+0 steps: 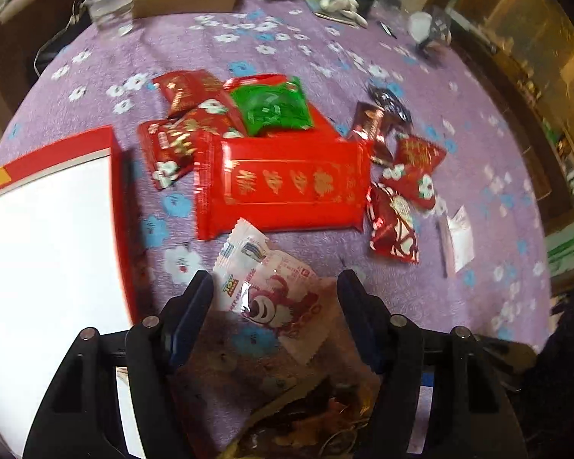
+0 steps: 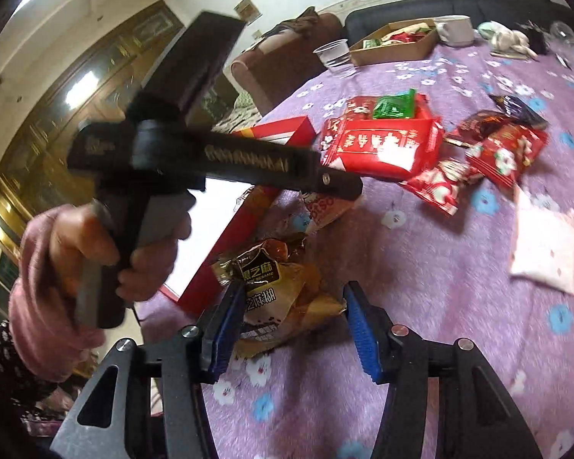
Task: Organize snacks
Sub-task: 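Grasp the pink Lotso wafer with left gripper while right grasps the sesame bag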
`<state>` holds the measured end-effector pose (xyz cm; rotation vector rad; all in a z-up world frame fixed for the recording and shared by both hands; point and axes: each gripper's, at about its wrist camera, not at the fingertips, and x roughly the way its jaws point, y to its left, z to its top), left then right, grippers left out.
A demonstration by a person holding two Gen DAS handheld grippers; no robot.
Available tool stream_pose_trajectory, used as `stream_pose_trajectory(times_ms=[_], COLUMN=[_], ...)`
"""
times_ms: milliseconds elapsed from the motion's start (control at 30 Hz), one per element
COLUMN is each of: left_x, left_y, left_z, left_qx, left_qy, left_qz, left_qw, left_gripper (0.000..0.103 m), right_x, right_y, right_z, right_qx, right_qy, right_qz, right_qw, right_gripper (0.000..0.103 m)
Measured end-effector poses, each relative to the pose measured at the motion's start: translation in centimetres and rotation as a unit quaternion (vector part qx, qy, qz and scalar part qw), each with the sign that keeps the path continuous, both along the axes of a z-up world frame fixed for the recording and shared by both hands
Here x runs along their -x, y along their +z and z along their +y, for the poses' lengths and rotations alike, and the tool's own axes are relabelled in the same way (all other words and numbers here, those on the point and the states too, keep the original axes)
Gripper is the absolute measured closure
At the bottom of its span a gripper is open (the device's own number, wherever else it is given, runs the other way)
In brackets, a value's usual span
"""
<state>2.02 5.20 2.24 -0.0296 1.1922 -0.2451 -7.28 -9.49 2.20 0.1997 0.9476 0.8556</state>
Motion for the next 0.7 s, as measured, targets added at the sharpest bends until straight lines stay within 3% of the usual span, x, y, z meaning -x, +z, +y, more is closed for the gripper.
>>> stream_pose_trajectory(times_ms=[133,167,367,400,433,467,600,700], left_x=[1.1,1.3,1.1,1.2,1.3,1.2,0.9,1.0], left_y=[-0.1,0.0,0.7,0.9,1.2,1.4,0.8,0.8], left_z=[-2.1,-2.3,-1.2,-1.0,-0.8,-0.3,0.0,0.8], left_qx=[-0.053,-0.059,-0.037,-0.032,-0.015,0.003,0.005,0.032], left_qy=[-0.017,-0.021,-0.017,-0.015,-0.019,-0.02,-0.02,-0.013], left_qz=[-0.04,-0.052,-0.069,-0.075,-0.083,-0.079,-0.067,-0.064], left_qw=[0.9976,0.9967,0.9967,0.9966,0.9962,0.9966,0.9976,0.9974], left_gripper=[0.041,0.048,0.068,0.075,0.103,0.103,0.103,0.103], right_x=[-1.4,-1.5,-1.6,-1.5,-1.3,-1.1,-0.7,-0.1], right_y=[-0.8,-0.9,-1.0,-0.9,-0.8,-0.8,-0.3,0.4], right_z=[-0.3,-0.5,0.0,0.2,0.3,0.5,1.2,2.1], right_qx=[0.003,0.001,0.003,0.007,0.012,0.018,0.042,0.061], right_qy=[-0.02,-0.021,-0.012,-0.01,-0.01,-0.011,-0.022,-0.024], right_qz=[0.02,0.025,0.032,0.028,0.023,0.017,-0.006,-0.027], right_qw=[1.0,0.999,0.999,1.0,1.0,1.0,0.999,0.997], right_gripper=[0.048,0.047,0.034,0.032,0.03,0.027,0.023,0.022])
